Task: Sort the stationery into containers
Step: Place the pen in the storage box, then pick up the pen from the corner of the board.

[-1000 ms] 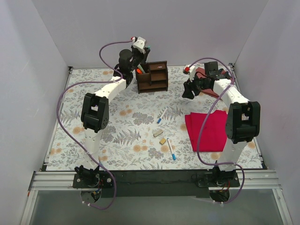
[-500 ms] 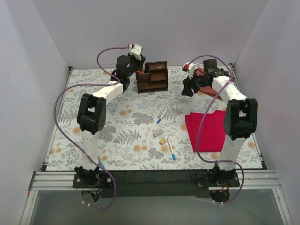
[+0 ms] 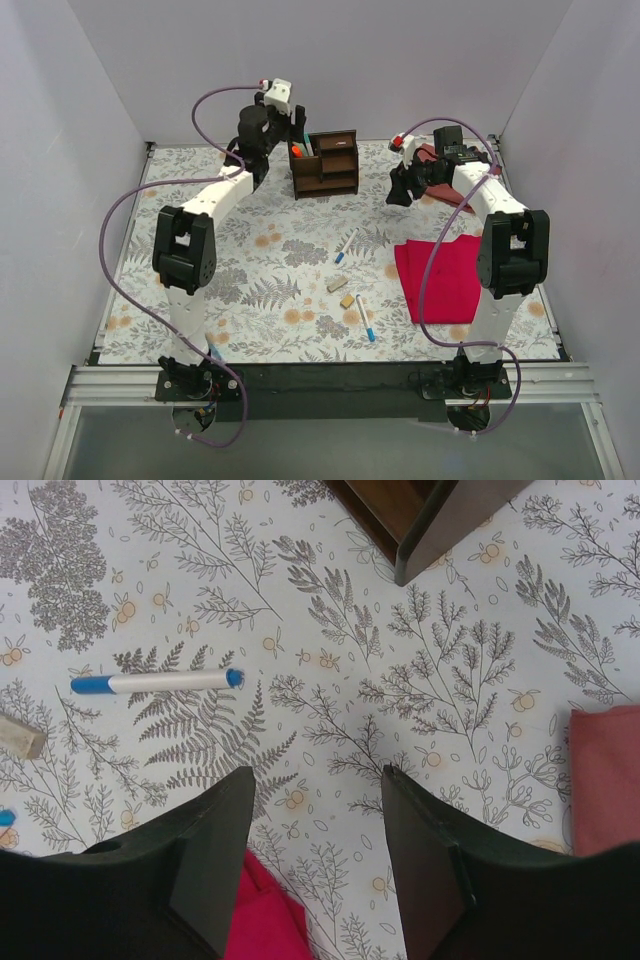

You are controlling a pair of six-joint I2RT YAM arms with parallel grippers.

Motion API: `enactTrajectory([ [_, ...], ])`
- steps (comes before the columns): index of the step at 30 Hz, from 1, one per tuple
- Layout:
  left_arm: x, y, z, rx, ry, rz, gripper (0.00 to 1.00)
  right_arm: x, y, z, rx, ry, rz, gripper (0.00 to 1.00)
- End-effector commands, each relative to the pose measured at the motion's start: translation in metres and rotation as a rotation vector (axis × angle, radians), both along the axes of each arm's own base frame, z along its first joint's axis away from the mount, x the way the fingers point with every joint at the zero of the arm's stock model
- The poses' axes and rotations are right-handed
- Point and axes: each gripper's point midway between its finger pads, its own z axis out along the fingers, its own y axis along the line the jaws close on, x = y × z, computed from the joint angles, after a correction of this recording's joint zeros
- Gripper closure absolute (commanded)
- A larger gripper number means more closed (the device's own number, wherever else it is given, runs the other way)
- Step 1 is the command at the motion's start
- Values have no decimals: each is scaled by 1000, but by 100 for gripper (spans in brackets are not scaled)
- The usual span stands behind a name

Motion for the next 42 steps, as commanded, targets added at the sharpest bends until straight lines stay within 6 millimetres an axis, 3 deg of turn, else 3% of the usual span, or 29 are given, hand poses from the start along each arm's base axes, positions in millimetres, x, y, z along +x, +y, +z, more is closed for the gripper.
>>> enactTrajectory([
  [1,-50,60,120,48,-65,117,30,-3,7,19,65,-9,21,38],
  [2,-57,77,116,81,-9,133,29,-8,10,19,74,-4,34,38],
  [3,-75,88,127,112,17,127,28,-11,13,21,83,-4,47,38],
  [4,-94,103,99,183,168,122,28,-15,15,26,82,-17,55,37],
  [5,-103,132,89,243,229,163,27,-22,20,26,79,-15,71,37],
  [6,-115,149,76,276,299,179,27,-26,22,27,76,-18,77,37],
  [7,-146,189,47,307,449,209,28,-31,24,34,76,-36,85,37],
  [8,-164,204,28,385,503,170,28,-38,28,31,72,-28,96,37],
  [9,-185,201,11,400,552,59,29,-43,29,31,69,-28,101,37],
  [10,-221,231,5,441,598,52,30,-48,31,36,69,-36,106,37],
  [11,-248,236,-39,570,667,-62,31,-53,35,36,64,-34,113,37],
  [14,-323,254,-89,730,831,-170,38,-73,47,39,58,-5,127,37],
  [17,-385,258,-116,828,920,-288,40,-96,66,47,39,-23,218,37],
  [20,-410,260,-117,964,782,-309,37,-121,84,34,-21,-50,327,36],
  [22,-430,260,-138,1058,747,-381,36,-134,99,33,-20,-25,365,36],
  [24,-433,262,-142,1074,718,-331,34,-144,113,38,43,65,339,36],
  [28,-455,253,-158,990,818,-419,35,-171,137,40,122,132,358,36],
  [32,-453,240,-168,1049,693,-574,36,-198,144,37,157,181,419,36],
  [35,-447,229,-174,1096,576,-693,37,-200,145,42,165,161,433,36],
  [42,-451,218,-185,1103,536,-933,41,-200,143,57,182,80,441,36],
])
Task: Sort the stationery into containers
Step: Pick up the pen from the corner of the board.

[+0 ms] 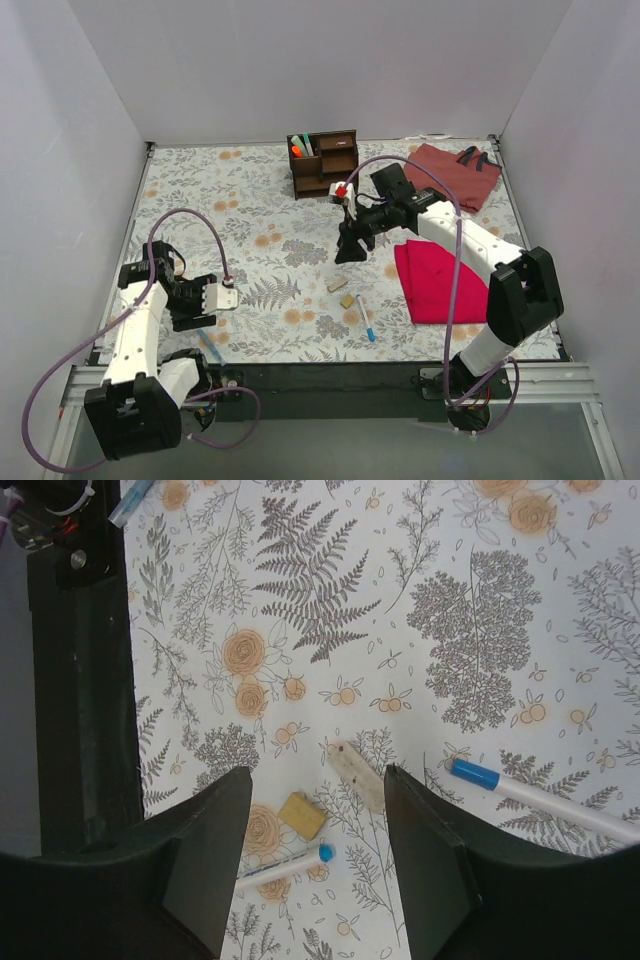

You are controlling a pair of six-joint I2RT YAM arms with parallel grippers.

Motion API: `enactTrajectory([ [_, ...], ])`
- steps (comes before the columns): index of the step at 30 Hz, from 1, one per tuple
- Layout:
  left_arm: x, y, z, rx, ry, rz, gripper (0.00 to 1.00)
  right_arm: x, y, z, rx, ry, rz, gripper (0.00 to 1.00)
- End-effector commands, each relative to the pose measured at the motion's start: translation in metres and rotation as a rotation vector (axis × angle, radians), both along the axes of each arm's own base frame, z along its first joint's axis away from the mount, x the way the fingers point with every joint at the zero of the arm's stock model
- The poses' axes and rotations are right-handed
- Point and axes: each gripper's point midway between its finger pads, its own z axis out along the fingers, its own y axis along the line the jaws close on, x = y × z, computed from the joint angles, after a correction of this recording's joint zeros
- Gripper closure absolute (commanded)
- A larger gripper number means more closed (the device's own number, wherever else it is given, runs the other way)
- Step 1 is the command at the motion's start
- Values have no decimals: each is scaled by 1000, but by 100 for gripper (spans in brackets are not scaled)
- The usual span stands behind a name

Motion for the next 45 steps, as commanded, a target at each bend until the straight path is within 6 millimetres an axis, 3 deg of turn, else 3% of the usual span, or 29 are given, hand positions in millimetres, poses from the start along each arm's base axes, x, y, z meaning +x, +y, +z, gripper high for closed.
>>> enactTrajectory([
  [1,2,-12,0,-40,-16,-211,42,-5,2,28,84,-72,17,36],
  [13,-31,-22,-32,-50,-4,-395,55,-11,-8,20,65,-131,25,36],
  [22,-30,-19,-43,-31,-4,-432,62,-6,-7,18,57,-132,20,36],
  [35,-29,-1,-56,29,106,-592,55,-3,-10,15,41,-170,23,36],
  [45,-10,-9,-81,44,-49,-605,59,7,-12,20,36,-247,34,35],
])
